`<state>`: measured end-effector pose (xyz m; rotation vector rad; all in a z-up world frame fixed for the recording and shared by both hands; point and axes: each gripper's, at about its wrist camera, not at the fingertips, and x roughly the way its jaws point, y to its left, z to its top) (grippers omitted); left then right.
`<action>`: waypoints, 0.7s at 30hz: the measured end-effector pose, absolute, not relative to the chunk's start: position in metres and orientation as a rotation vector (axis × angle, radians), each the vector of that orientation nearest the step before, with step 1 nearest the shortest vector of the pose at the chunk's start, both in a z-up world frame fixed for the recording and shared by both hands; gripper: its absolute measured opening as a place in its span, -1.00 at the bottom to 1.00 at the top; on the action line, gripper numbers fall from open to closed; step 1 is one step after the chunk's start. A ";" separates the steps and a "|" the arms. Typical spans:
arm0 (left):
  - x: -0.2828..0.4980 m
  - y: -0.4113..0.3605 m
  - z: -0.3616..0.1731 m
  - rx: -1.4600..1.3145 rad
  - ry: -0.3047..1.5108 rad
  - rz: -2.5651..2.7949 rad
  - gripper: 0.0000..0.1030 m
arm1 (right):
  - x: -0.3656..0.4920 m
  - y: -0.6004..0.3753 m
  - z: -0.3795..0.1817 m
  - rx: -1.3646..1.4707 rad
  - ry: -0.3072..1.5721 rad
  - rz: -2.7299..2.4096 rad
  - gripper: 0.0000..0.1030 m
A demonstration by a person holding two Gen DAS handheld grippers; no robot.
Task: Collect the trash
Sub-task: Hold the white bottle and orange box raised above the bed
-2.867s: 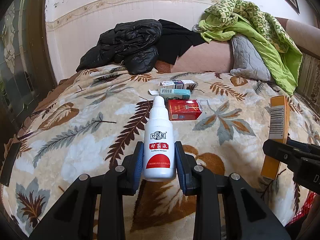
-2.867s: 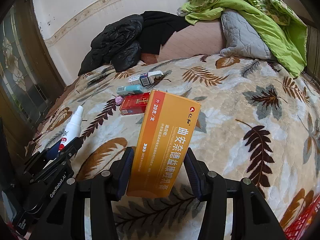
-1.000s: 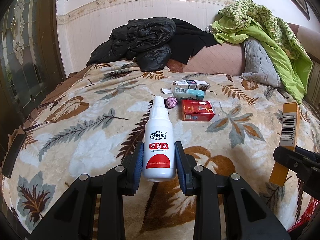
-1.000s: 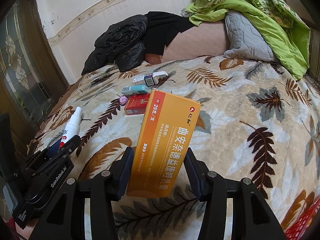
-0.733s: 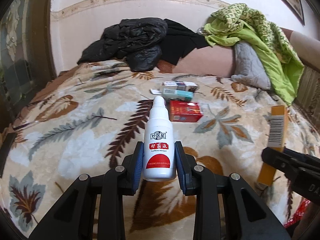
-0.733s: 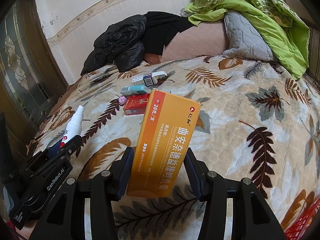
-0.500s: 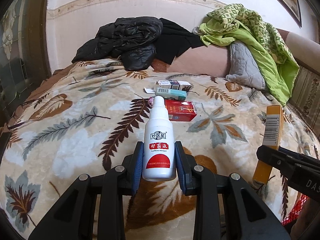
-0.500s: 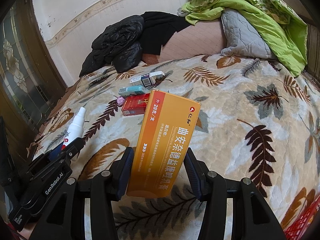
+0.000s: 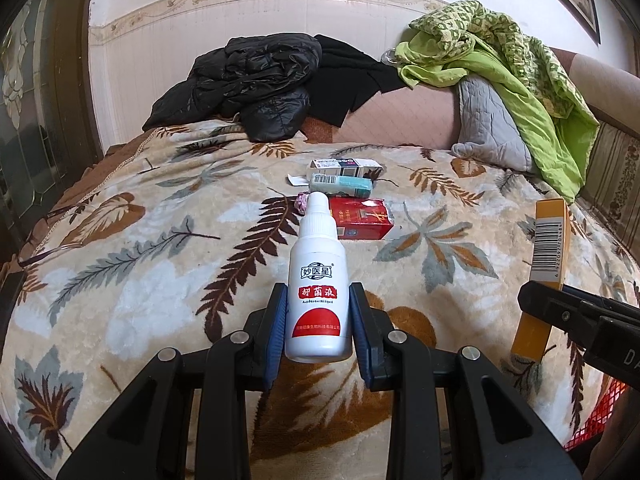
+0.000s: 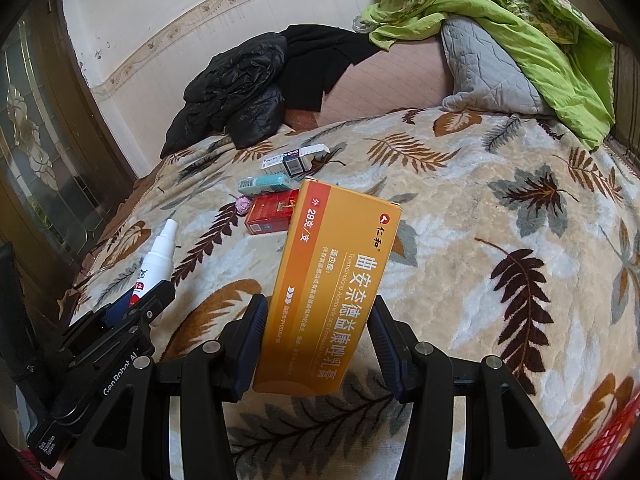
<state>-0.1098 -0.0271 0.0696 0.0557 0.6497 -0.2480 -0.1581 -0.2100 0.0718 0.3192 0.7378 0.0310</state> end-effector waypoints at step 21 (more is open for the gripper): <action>-0.113 -0.032 0.069 0.056 0.651 -0.272 -0.43 | -0.159 -0.211 0.072 0.321 0.735 0.030 0.06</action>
